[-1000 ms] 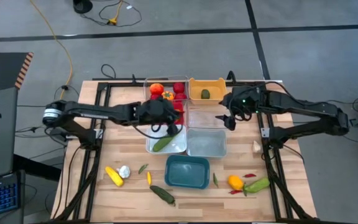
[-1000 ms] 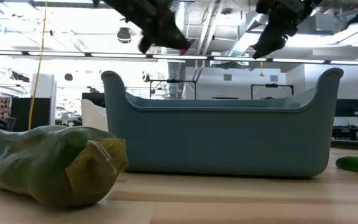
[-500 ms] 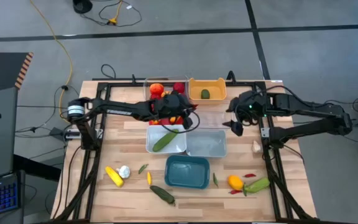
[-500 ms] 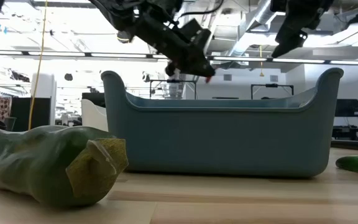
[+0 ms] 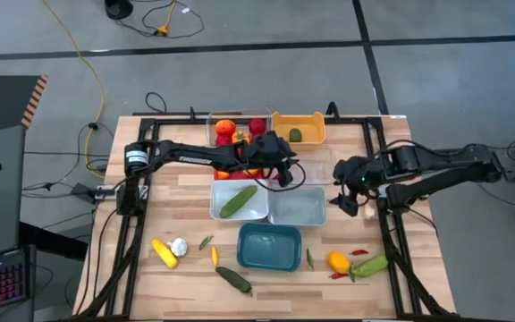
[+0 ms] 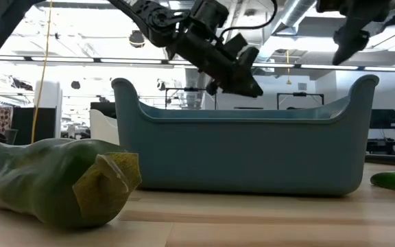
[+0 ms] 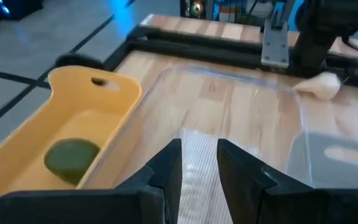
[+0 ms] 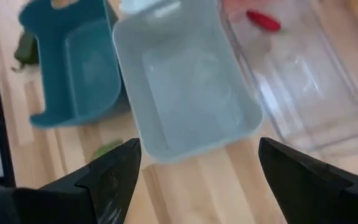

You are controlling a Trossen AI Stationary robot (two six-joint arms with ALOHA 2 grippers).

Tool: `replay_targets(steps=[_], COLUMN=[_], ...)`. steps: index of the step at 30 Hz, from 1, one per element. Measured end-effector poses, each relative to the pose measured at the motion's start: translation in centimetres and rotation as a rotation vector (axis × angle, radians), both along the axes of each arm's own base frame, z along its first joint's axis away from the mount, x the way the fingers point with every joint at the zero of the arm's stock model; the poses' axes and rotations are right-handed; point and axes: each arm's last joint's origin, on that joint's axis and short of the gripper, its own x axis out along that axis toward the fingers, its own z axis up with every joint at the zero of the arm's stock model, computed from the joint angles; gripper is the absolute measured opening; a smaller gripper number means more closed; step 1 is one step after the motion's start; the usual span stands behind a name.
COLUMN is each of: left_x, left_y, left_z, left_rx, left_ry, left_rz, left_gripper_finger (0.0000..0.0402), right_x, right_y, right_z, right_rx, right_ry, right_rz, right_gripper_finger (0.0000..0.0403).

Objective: Sort produce into baskets
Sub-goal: Put the yellow lemon into the red bin

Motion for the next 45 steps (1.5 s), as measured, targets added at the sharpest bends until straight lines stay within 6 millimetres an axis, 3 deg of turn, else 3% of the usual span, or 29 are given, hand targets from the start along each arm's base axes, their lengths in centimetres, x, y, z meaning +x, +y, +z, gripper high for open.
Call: replay_targets(steps=[11,26,34,45], left_x=[0.4,0.1,0.1,0.0], left_y=[0.8,0.6,0.6,0.6], left_z=[2.7,2.1,2.1,1.9], left_rx=[0.065,0.055,0.052,0.047], left_ry=[0.009,0.082,0.083,0.106], left_rz=[-0.012,-0.020,-0.020,-0.020], left_gripper_finger=[0.0090,0.0089,0.0089,0.0089], right_x=[-1.1,-0.5,0.6,1.2], right_y=[3.2,8.3,9.7,10.6], right_z=[-2.1,-4.0,-4.5,-5.2], right_rx=[0.138,0.238,0.265,0.370], right_ry=[0.148,0.232,0.203,0.297], right_rz=[-0.102,-0.097,-0.059,-0.021], right_gripper_finger=[0.0351,0.0351,0.0351,0.0367])
